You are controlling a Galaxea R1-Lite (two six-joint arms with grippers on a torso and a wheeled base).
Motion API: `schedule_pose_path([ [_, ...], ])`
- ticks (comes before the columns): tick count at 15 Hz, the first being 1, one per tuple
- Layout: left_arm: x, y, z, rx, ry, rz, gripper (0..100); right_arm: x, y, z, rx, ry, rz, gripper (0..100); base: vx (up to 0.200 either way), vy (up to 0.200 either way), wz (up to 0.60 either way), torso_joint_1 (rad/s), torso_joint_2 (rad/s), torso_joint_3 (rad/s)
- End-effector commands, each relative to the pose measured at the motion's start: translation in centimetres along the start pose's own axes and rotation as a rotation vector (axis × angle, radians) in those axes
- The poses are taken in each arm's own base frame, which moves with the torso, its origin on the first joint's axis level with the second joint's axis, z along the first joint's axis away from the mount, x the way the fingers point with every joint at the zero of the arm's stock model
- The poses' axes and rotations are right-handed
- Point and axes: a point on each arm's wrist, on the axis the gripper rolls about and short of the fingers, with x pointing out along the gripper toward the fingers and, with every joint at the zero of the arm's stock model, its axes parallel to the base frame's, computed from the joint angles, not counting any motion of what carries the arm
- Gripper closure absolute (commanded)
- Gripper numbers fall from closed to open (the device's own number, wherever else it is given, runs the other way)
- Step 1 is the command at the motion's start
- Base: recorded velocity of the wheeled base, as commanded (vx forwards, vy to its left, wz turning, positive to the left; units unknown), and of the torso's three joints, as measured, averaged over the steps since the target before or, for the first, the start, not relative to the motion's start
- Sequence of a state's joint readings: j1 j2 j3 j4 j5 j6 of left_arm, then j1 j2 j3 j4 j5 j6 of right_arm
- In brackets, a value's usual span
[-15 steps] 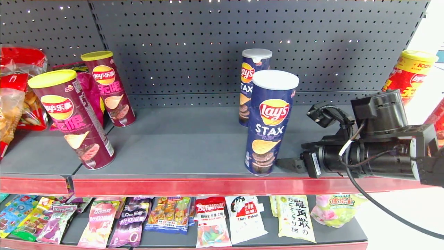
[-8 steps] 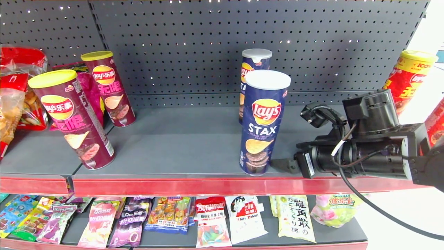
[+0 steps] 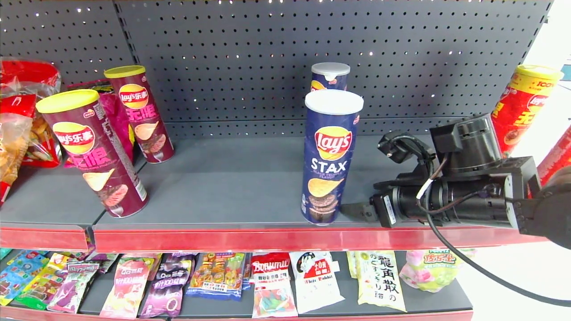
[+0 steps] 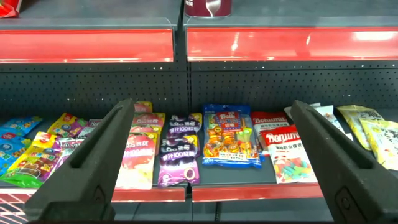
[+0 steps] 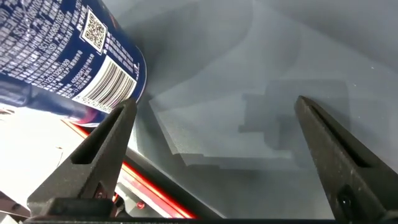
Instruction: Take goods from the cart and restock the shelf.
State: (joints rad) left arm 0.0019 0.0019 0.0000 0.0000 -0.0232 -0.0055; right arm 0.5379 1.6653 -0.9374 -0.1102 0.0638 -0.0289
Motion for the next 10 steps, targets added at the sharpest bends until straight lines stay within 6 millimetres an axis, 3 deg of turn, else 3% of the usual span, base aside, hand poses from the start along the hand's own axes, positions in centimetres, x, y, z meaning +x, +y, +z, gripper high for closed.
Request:
schedule_pose_path([
  [1, 0.0, 0.0, 0.0, -0.001, 0.0, 0.001, 0, 0.1, 0.1, 0.0, -0.001, 0.002, 0.002, 0, 0.0, 0.0, 0.0, 0.0, 0.0, 0.0],
  [7, 0.0, 0.0, 0.0, -0.001, 0.0, 0.0, 0, -0.7, -0.6, 0.1, 0.012, -0.015, -0.051, 0, 0.0, 0.0, 0.0, 0.0, 0.0, 0.0],
  [10, 0.0, 0.0, 0.0, -0.001, 0.0, 0.0, 0, -5.3, -1.2, 1.0, 0.035, -0.134, -0.108, 0, 0.0, 0.0, 0.0, 0.0, 0.0, 0.0],
])
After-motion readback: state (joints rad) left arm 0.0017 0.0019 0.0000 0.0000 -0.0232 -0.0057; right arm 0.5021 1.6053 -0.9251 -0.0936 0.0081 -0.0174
